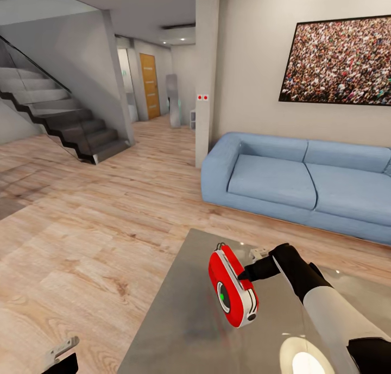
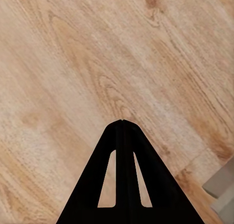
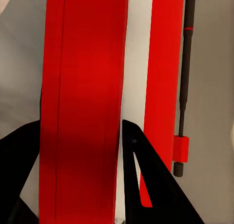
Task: Turn on the radio receiver that's on the table in the living room.
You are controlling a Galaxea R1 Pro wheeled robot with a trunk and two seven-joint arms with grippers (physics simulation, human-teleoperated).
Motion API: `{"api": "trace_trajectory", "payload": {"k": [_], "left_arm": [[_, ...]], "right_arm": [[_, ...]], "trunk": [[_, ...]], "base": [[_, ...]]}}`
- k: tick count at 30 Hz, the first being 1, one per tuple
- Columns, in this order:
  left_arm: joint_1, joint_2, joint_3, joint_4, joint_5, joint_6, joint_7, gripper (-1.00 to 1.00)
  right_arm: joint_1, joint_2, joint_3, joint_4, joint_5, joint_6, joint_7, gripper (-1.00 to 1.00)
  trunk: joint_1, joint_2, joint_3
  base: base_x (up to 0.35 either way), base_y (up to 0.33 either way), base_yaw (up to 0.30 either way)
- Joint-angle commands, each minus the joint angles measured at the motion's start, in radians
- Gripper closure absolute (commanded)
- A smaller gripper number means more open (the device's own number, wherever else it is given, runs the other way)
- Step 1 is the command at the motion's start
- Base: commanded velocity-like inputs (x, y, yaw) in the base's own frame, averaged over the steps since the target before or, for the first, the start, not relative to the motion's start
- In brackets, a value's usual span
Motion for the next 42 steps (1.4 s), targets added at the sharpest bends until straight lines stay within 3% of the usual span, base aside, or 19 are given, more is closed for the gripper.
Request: {"api": "trace_trajectory", "payload": {"k": [1,21,32,42], "left_arm": [[0.000,0.000,0.000,0.000,0.000,0.000,0.000,1.00],[0.000,-0.001,0.000,0.000,-0.001,-0.002,0.002,1.00],[0.000,-0.001,0.000,0.000,0.000,-0.002,0.002,1.00],[0.000,-0.001,0.000,0.000,-0.001,-0.001,0.002,1.00]], "right_arm": [[0.000,0.000,-0.001,0.000,-0.008,0.002,0.000,1.00],[0.000,0.000,-0.001,0.000,-0.008,0.003,0.000,1.00],[0.000,0.000,-0.001,0.000,-0.008,0.003,0.000,1.00],[0.000,0.000,-0.001,0.000,-0.008,0.003,0.000,1.00]], "trunk": [[0.004,-0.007,-0.003],[0.081,-0.147,-0.066],[0.081,-0.147,-0.066],[0.119,-0.217,-0.097]], "base": [[0.000,0.000,0.000],[0.000,0.000,0.000],[0.000,0.000,0.000],[0.000,0.000,0.000]]}}
